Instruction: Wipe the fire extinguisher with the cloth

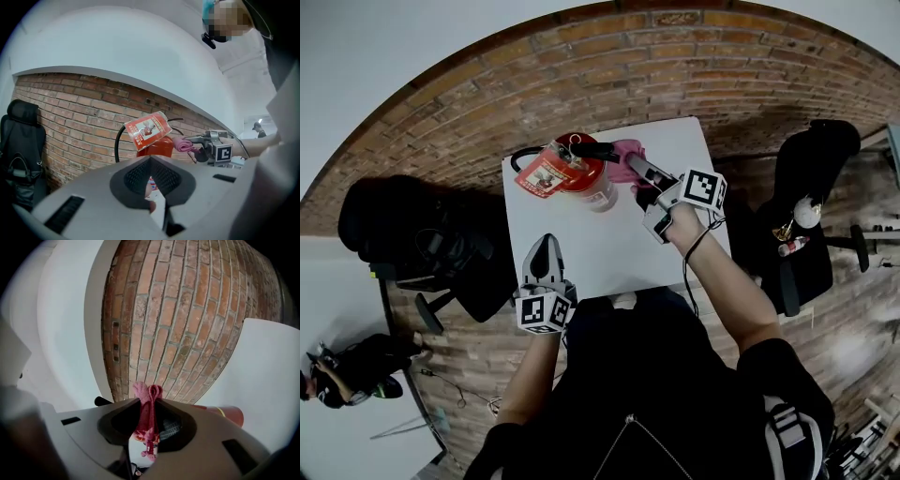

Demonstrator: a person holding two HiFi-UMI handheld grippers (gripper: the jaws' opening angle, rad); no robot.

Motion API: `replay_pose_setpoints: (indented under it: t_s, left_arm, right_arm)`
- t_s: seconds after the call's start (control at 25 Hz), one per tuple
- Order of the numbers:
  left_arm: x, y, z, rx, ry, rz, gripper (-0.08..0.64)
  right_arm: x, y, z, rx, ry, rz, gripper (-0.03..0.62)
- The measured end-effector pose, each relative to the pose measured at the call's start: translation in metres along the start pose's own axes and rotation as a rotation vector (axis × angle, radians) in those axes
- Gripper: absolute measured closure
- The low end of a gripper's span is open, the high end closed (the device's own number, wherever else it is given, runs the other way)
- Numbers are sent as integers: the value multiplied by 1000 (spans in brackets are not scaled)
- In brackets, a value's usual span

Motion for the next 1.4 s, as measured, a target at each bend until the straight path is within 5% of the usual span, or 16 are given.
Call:
replay_pose_setpoints:
  t_s: [0.64,1.4]
  left_arm:
    - [14,-17,15,-5,116,10,534]
    - [24,-32,11,-58,137,-13,534]
  right_arm:
    - [30,-2,-16,-67,6,-27,489]
    - [103,-12,-26,-141,-91,10,489]
Point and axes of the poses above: the fingertips, and each gripper's own axes: z backward along the fingers, x to its right, y out of its top, the point moved 7 cm from there along z, backward along the fingers, and after that the axes turned 2 degrees about -x, right-handed, at the moved point
